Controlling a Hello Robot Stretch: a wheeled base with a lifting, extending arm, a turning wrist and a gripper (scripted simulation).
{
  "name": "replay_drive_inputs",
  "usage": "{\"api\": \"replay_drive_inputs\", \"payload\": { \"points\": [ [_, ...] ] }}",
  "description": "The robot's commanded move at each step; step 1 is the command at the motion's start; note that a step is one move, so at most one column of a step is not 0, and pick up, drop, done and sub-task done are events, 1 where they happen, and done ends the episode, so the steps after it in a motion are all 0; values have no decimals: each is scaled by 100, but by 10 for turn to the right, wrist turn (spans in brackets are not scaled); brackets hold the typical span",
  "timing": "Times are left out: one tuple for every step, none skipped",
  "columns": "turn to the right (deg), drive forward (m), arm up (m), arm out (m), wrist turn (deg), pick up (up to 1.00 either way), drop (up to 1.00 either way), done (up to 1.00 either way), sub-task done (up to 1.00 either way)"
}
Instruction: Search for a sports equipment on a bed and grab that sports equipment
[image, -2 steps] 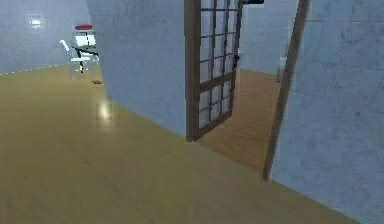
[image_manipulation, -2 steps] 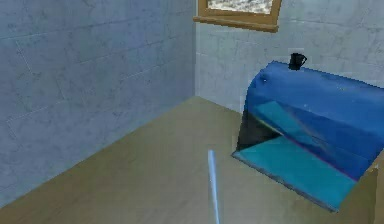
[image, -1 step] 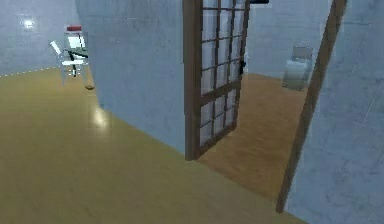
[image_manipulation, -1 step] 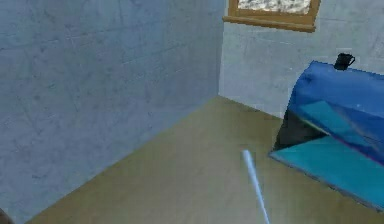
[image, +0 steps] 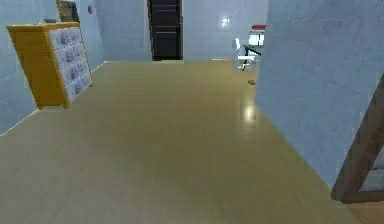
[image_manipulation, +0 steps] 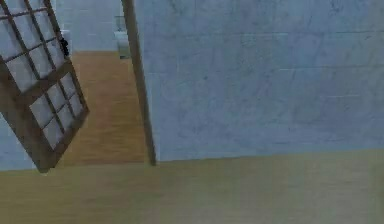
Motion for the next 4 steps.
{"api": "replay_drive_inputs", "payload": {
  "points": [
    [-360,0,0,0,0,0,0,0,0],
    [0,25,0,0,0,0,0,0,0],
    [-450,0,0,0,0,0,0,0,0],
    [-450,0,0,0,0,0,0,0,0]
  ]
}}
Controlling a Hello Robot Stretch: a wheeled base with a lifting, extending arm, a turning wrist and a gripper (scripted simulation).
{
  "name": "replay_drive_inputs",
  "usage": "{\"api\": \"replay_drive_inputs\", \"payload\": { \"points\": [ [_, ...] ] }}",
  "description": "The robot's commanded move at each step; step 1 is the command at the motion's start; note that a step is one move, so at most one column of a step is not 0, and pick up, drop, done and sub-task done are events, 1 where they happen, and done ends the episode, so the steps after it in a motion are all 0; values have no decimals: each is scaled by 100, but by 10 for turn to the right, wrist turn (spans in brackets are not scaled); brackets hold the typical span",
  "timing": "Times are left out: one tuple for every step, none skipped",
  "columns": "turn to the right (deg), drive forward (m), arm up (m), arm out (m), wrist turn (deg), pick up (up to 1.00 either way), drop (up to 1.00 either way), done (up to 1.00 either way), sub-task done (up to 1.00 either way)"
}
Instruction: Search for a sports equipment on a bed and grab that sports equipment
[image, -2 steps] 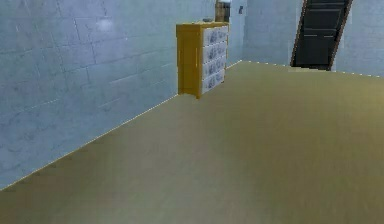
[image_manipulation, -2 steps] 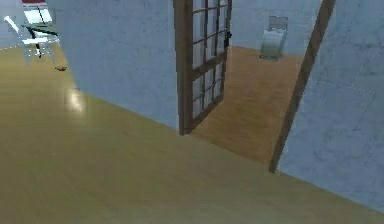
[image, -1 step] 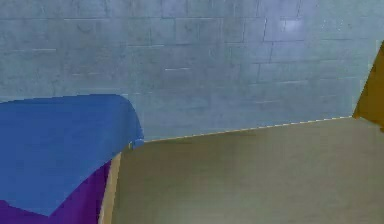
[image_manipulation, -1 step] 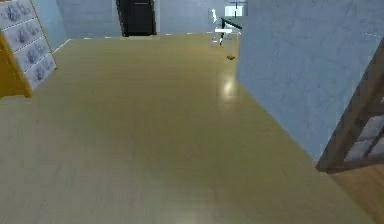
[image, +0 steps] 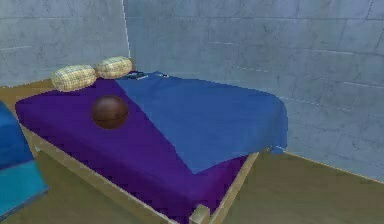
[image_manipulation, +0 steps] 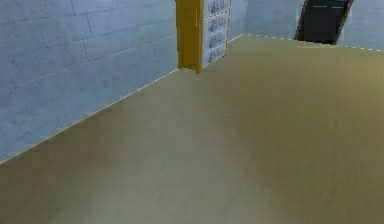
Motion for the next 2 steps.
{"api": "replay_drive_inputs", "payload": {
  "points": [
    [-300,0,0,0,0,0,0,0,0],
    [0,60,0,0,0,0,0,0,0]
  ]
}}
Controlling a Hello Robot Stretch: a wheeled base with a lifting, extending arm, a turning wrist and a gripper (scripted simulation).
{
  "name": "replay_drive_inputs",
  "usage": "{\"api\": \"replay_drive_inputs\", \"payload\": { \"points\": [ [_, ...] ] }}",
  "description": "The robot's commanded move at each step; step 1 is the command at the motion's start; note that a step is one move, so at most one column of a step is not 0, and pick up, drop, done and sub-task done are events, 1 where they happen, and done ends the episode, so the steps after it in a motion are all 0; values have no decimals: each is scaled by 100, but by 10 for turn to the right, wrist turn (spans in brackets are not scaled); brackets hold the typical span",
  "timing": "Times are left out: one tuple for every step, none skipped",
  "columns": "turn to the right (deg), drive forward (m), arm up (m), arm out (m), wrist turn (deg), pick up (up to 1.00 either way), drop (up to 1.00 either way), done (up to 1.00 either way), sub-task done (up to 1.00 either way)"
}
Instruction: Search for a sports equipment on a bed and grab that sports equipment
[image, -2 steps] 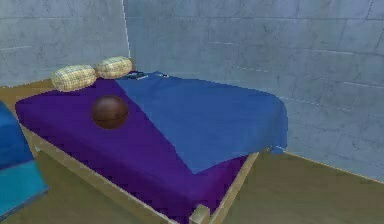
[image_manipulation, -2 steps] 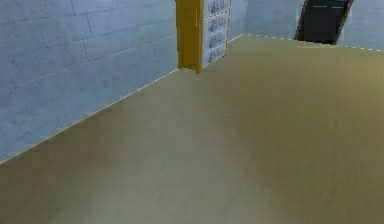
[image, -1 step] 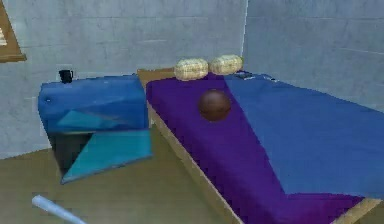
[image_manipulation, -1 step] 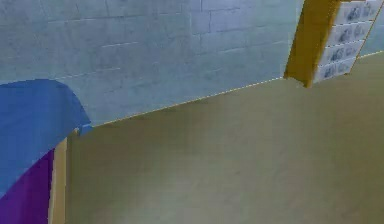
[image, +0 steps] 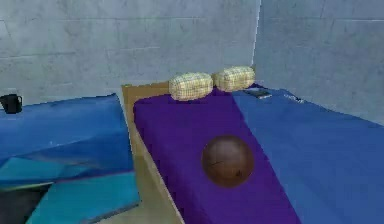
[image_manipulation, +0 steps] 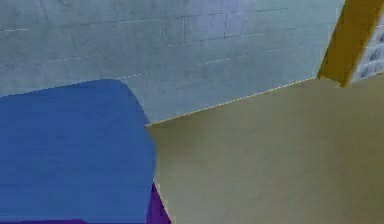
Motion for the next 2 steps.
{"api": "replay_drive_inputs", "payload": {
  "points": [
    [-450,0,0,0,0,0,0,0,0],
    [-300,0,0,0,0,0,0,0,0]
  ]
}}
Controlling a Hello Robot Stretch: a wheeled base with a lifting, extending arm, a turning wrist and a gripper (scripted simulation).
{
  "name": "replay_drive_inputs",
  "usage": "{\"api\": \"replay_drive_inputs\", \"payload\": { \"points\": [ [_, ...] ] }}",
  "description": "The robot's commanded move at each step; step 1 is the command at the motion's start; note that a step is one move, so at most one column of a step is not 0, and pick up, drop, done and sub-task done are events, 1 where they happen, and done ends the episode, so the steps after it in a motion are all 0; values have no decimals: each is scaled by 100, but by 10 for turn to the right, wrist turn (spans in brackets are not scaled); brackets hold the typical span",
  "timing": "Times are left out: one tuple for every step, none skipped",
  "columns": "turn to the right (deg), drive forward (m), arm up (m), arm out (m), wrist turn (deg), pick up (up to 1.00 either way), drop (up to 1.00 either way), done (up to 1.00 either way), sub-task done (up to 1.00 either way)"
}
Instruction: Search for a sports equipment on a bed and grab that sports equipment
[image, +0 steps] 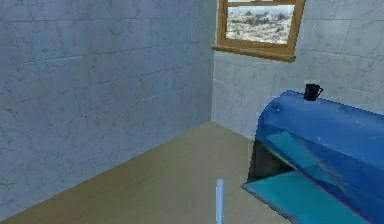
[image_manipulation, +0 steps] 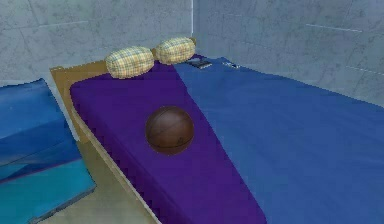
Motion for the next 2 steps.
{"api": "replay_drive_inputs", "payload": {
  "points": [
    [0,0,50,0,0,0,0,0,0],
    [0,0,38,0,0,0,0,0,0]
  ]
}}
